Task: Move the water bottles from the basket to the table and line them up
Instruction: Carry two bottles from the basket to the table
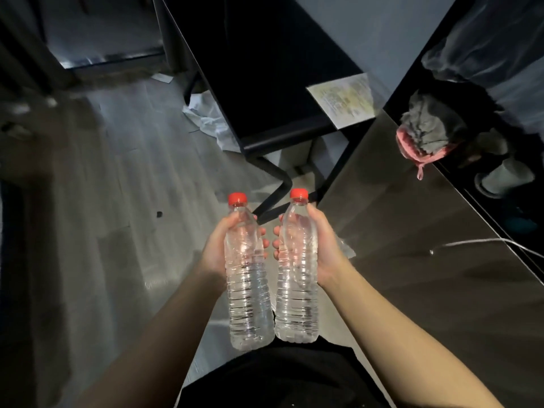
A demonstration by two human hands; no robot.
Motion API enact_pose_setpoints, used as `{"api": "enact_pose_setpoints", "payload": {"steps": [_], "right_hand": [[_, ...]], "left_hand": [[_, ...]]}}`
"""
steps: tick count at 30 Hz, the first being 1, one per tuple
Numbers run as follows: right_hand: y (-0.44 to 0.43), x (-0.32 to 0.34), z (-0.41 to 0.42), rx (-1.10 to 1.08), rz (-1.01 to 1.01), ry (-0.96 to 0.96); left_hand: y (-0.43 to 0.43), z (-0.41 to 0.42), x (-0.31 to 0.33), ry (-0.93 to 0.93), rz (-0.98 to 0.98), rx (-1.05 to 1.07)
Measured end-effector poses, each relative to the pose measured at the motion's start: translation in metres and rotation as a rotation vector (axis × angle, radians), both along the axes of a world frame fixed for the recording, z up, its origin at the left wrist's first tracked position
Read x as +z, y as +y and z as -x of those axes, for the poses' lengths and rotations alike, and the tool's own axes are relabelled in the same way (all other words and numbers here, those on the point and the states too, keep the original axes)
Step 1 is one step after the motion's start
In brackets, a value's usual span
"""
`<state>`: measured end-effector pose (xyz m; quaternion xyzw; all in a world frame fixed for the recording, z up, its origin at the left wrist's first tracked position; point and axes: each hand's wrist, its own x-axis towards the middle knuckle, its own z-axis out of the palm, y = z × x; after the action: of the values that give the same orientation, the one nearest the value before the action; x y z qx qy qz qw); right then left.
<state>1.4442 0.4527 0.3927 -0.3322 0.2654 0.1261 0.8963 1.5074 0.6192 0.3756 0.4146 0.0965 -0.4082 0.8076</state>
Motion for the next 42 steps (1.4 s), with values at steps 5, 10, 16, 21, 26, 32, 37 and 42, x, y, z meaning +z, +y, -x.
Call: {"api": "enact_pose_setpoints", "payload": {"steps": [5,10,16,21,26,32,37,42], "right_hand": [[-0.025,0.008,-0.09,0.08,-0.051,-0.028],[-0.047,0.018,-0.16,0.152,-0.081,-0.072],[-0.062,0.019,-0.221,0.112,-0.059,0.0],[-0.069,0.007,-0.27,0.025,-0.031,0.02],[-0.059,-0.001,-0.328,-0.095,-0.059,0.042],[-0.031,-0.008,-0.407,-0.324,-0.025,0.105],[-0.028,-0.005,-0.454,-0.554,0.003,0.067],[-0.037,0.001,-0.482,-0.74,0.061,0.143]], "left_hand": [[-0.027,-0.08,0.009,-0.057,0.1,-0.069],[-0.045,-0.142,0.011,-0.1,0.173,-0.033],[-0.059,-0.204,0.011,-0.025,0.142,-0.032],[-0.065,-0.266,0.002,-0.127,0.082,-0.124],[-0.067,-0.351,-0.005,-0.103,0.143,-0.338],[-0.049,-0.453,0.009,-0.129,-0.037,-0.39],[-0.051,-0.536,0.011,-0.038,-0.07,-0.392],[-0.069,-0.584,0.012,0.051,-0.12,-0.432]]}}
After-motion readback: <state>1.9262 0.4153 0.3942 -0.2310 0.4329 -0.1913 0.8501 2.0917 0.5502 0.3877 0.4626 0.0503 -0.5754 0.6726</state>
